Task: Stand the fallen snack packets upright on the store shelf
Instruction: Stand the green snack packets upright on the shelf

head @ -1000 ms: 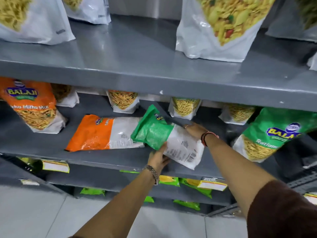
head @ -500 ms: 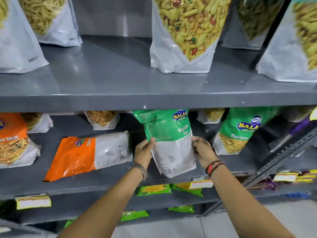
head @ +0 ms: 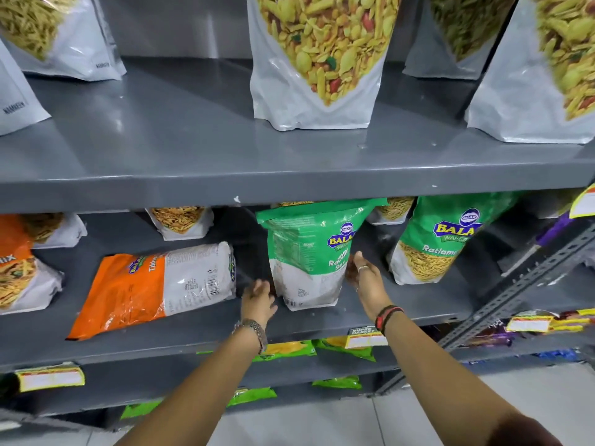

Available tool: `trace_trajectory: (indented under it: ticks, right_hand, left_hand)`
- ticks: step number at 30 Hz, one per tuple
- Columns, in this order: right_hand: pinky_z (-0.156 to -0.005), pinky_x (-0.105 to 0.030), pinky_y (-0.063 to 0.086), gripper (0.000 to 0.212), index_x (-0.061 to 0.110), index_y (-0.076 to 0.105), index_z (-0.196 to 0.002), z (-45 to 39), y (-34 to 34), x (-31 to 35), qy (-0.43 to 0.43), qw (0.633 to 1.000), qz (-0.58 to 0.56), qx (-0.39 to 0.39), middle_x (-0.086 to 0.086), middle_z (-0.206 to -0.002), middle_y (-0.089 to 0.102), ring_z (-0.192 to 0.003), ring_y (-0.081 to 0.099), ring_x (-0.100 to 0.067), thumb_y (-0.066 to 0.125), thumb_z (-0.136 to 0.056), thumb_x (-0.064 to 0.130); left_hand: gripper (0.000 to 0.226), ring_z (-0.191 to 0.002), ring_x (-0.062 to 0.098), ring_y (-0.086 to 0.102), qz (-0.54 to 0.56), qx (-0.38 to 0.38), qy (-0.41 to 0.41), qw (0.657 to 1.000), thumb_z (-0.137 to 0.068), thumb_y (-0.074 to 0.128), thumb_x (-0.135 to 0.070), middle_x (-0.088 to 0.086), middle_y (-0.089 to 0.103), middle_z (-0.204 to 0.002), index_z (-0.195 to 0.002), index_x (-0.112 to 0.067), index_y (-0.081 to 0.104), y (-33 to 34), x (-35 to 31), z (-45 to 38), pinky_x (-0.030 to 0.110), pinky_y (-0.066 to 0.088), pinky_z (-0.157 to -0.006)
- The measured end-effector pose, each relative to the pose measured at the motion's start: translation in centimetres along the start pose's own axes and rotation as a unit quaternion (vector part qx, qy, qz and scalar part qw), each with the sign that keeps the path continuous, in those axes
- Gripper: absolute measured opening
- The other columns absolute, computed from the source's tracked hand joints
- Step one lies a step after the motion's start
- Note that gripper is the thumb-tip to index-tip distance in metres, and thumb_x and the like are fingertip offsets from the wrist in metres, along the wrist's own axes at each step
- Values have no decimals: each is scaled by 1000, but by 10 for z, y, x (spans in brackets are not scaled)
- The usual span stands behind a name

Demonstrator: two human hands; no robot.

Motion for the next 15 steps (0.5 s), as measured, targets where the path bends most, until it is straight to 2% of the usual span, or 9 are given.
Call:
trace_trajectory:
  ticks: [3,4,6,7,9,11,12,13,15]
  right_hand:
    - [-97,-43,48,38,11,62,-103,9,-2,0,16,1000,18,4,-12,-106,65,-99,61,-29,38,-96,39]
    - [-94,-43,50,39,11,63,-102,14,-3,0,15,1000,22,2,-12,-104,67,-97,62,-29,37,-96,39]
    - [-80,-37,54,40,12,63,-97,26,-5,-3,12,999,27,-12,-7,-92,69,-86,63,-25,35,-97,40]
    - [-72,-32,53,40,11,63,-96,33,-6,-6,12,999,25,-20,-6,-87,68,-80,62,-22,35,-97,40]
    - [-59,-24,51,41,9,63,-96,45,-6,-12,6,1000,19,-22,-6,-80,65,-70,59,-18,34,-97,37]
    - [-50,-19,51,40,10,63,-89,54,-1,-18,8,1000,18,-7,-6,-75,64,-64,58,-16,33,-98,35]
    - [-49,-17,52,40,11,62,-83,57,2,-22,14,1000,20,3,-6,-74,64,-64,59,-16,33,-98,34]
    - [-51,-18,52,40,13,61,-79,59,5,-24,21,999,24,15,-7,-75,64,-65,60,-17,32,-98,33]
    - [-59,-22,50,41,15,60,-77,60,12,-27,29,997,46,49,-10,-80,66,-70,63,-19,31,-99,34]
  left_hand:
    - [25,-91,27,53,-41,-9,-35,999,-94,40,-5,7,53,-91,-71,-16,43,5,21,12,41,46,-90]
    - [21,-87,26,54,-51,-3,-34,998,-93,42,-5,6,56,-85,-74,-15,46,10,23,14,38,48,-86]
    - [13,-72,21,50,-64,0,-18,998,-91,45,-8,2,61,-70,-81,-15,48,20,21,9,28,49,-69]
    - [8,-75,21,50,-61,0,-8,998,-91,45,-9,2,62,-72,-88,-15,50,26,16,5,27,49,-69]
    - [15,-87,23,51,-69,-4,3,998,-92,42,-13,5,57,-88,-104,-15,51,38,10,-7,34,48,-81]
    - [17,-80,21,54,-92,6,21,996,-92,41,-13,6,57,-84,-89,-10,58,50,4,-20,32,47,-77]
    - [24,-79,21,55,-97,9,30,995,-92,42,-12,8,60,-83,-80,-7,63,55,2,-26,33,47,-76]
    - [26,-84,23,57,-105,11,42,994,-91,44,-14,10,62,-88,-82,-4,66,60,0,-31,36,48,-80]
    - [32,-99,27,60,-125,10,61,990,-91,46,-19,13,63,-101,-102,4,65,64,-2,-38,42,47,-93]
Point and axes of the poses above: each hand's wrist, its own z-axis away from the middle knuckle, its own y-axis out of the palm, x = y × z, the point moved 6 cm from there along -z, towards the middle knuckle
